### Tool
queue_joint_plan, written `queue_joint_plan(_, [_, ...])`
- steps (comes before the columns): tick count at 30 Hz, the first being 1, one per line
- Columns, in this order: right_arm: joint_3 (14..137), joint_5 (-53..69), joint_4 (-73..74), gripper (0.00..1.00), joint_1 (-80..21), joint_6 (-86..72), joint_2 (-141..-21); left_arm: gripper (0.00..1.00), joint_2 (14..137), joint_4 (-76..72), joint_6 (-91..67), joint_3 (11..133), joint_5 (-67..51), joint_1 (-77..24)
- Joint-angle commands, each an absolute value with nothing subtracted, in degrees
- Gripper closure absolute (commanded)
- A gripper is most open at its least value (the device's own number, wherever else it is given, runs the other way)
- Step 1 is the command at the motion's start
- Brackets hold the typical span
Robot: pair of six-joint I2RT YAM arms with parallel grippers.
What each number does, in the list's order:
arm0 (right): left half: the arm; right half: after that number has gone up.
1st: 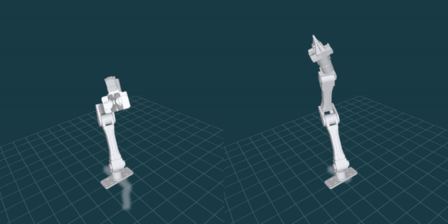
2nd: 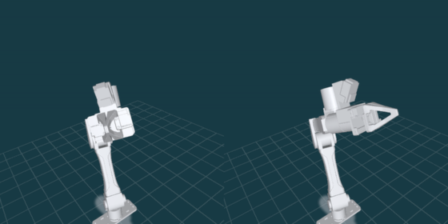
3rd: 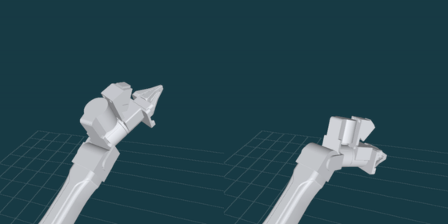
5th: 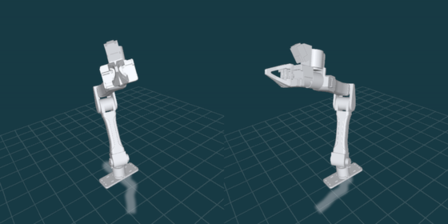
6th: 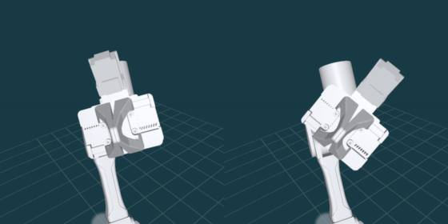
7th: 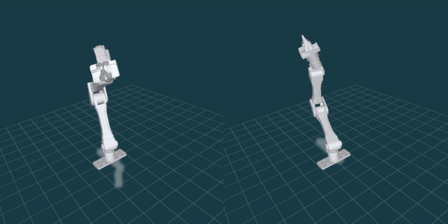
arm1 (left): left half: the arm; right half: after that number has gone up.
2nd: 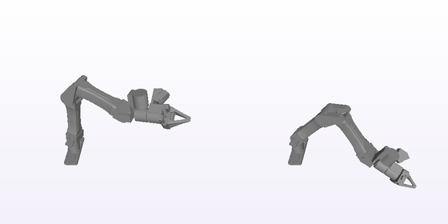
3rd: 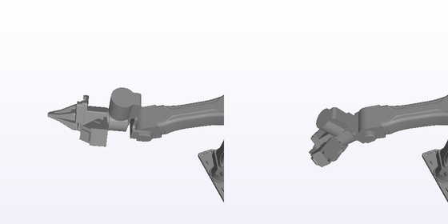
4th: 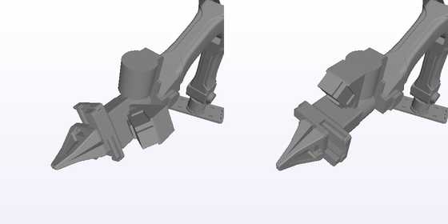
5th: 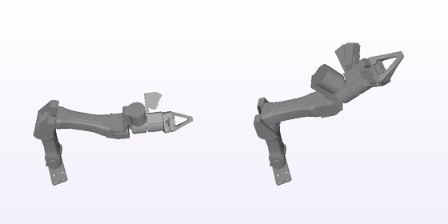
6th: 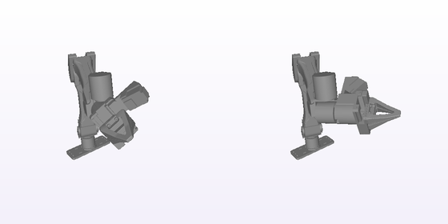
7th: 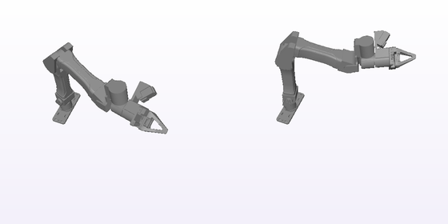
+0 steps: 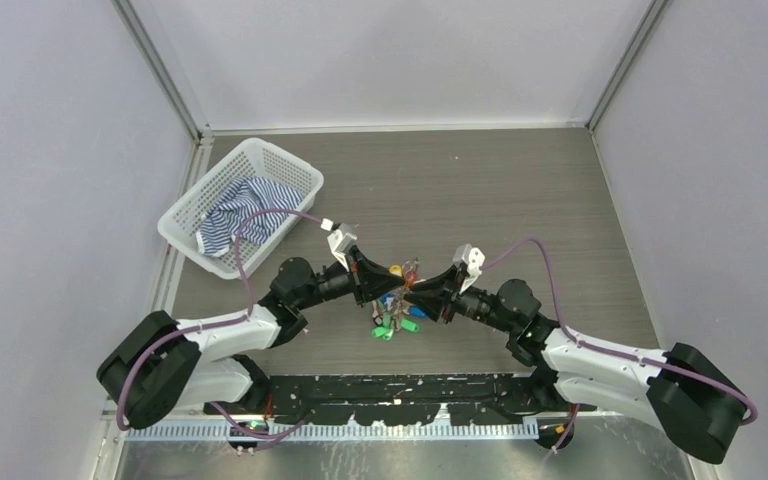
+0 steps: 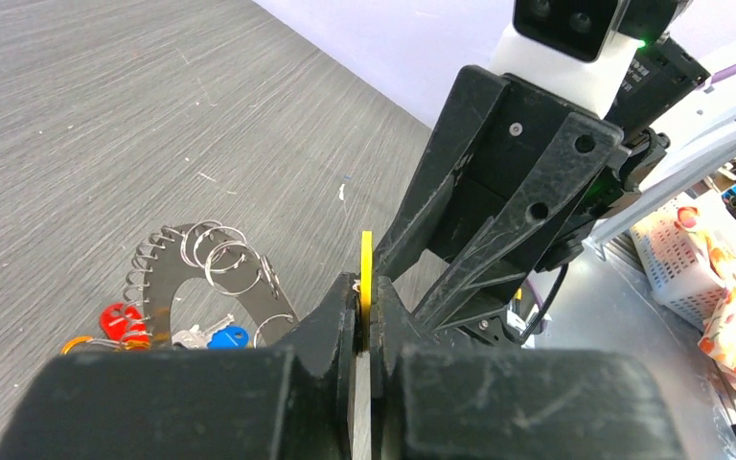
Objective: Remove the keys from the keyring
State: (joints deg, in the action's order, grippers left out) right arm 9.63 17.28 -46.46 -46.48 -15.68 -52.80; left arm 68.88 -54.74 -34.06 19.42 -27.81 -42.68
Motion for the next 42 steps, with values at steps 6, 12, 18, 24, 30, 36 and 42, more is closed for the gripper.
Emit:
queue_joint_plan(6, [10.3,14.7,-51.2,0.67,-47.5,-6.5,-56.0,1.0,69.0,-61.3,-35.0,21.8,-31.3,-41.8])
queue_joint_plan(12, [11.5,16.2,-52.5,0.7,-47.5,-5.5,-58.3,1.0,69.4,-61.4,-35.1,22.2,-32.2,-41.4])
queue_joint_plan(18, [11.7,15.2,-50.8,0.68,-49.1,-4.5,-57.0,1.0,69.8,-61.5,-35.3,22.9,-33.6,-40.5])
queue_joint_plan(24, [11.7,14.5,-50.4,0.63,-50.6,-2.6,-56.5,1.0,70.1,-61.4,-35.4,23.8,-35.8,-40.4])
queue_joint_plan(30, [11.8,13.6,-52.7,0.62,-50.8,-0.6,-57.4,1.0,71.1,-62.0,-35.5,24.5,-38.1,-40.4])
queue_joint_plan(36, [11.8,14.7,-54.5,0.67,-50.8,-0.9,-58.1,1.0,71.7,-61.9,-34.2,24.9,-39.2,-40.4])
queue_joint_plan(42, [11.5,15.5,-55.4,0.71,-51.1,-1.5,-58.2,1.0,71.5,-59.6,-32.4,25.8,-39.5,-40.4])
